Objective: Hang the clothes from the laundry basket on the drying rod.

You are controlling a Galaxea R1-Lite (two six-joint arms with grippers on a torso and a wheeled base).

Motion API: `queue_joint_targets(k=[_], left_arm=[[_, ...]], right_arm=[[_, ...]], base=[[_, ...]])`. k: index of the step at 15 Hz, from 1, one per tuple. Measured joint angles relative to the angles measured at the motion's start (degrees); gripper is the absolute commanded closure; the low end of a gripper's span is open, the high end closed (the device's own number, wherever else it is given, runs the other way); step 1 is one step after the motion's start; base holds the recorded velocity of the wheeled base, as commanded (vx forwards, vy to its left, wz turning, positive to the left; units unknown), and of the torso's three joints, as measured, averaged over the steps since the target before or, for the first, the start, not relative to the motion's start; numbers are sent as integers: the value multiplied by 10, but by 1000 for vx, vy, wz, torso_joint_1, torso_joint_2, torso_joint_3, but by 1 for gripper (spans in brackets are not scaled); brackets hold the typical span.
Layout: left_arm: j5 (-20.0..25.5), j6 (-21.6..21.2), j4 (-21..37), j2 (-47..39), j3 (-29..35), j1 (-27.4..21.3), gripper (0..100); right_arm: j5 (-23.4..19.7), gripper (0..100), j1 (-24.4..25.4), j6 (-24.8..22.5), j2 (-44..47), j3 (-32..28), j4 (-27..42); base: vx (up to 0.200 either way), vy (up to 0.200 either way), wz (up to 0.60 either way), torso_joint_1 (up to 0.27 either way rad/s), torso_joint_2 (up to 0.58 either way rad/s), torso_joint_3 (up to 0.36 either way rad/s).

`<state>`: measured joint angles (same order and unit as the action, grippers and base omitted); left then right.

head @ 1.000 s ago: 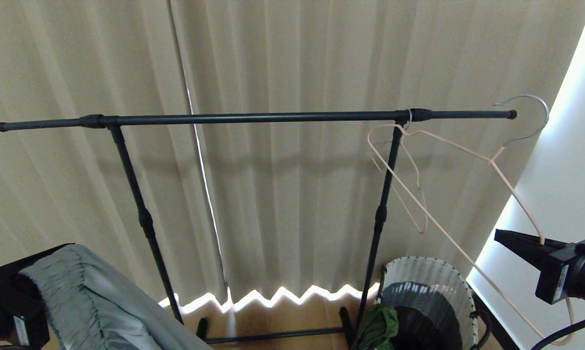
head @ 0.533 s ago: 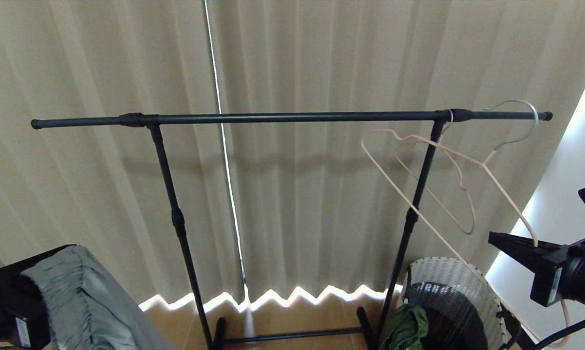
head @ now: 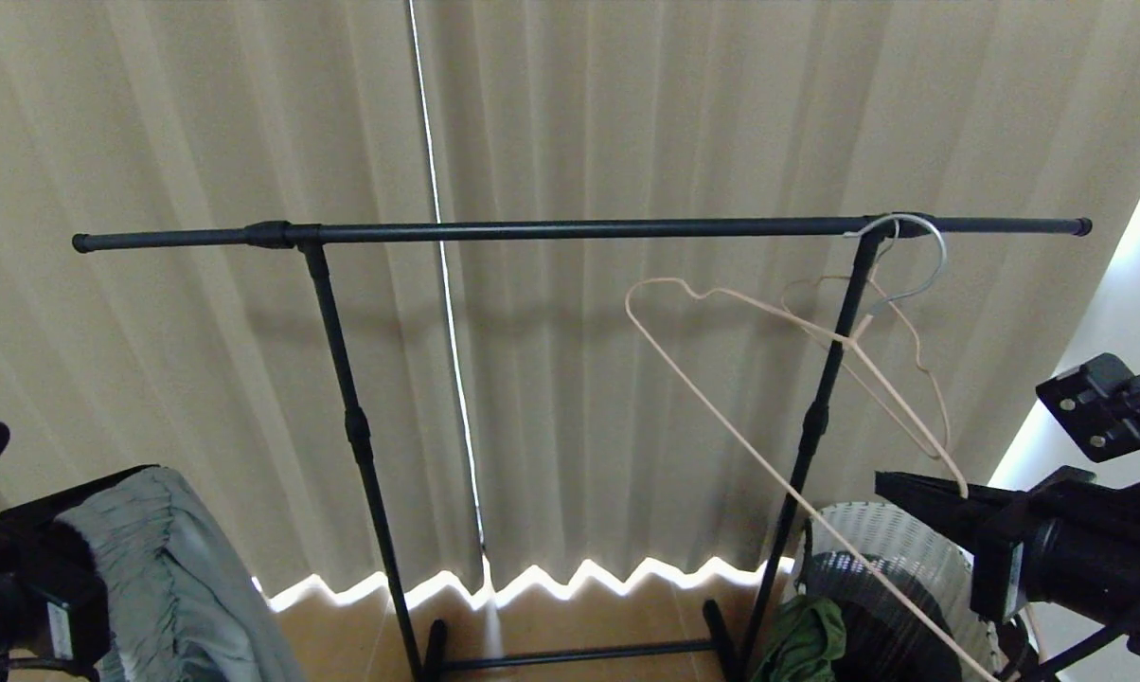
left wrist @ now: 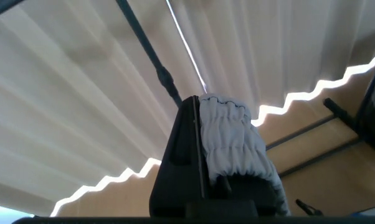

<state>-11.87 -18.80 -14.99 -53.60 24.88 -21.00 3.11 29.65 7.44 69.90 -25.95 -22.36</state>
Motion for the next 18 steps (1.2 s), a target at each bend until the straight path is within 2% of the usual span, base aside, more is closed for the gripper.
queue_joint_targets(k=[5,7,11,14,18], left_arm=[[-47,10,5,-97,97,-4,100],[-69,39,5,-153,143,-12,100],[-182,128,4,-287,250,-65,100],[-215,143,2,-355,295,-88,100],[-227,141,2,-395,326,-95,100]], right_arm=[[1,100,119,53,12,-10,8],[1,100,161,54,20,-10,7],[0,100,241,74,31,-11,7],[1,100,282,91,34,-13,7],[1,100,293,93,53,-18,0]], base=[[0,0,0,0,0,0],[0,0,0,0,0,0],[0,0,0,0,0,0],[0,0,0,0,0,0],[0,0,0,0,0,0]])
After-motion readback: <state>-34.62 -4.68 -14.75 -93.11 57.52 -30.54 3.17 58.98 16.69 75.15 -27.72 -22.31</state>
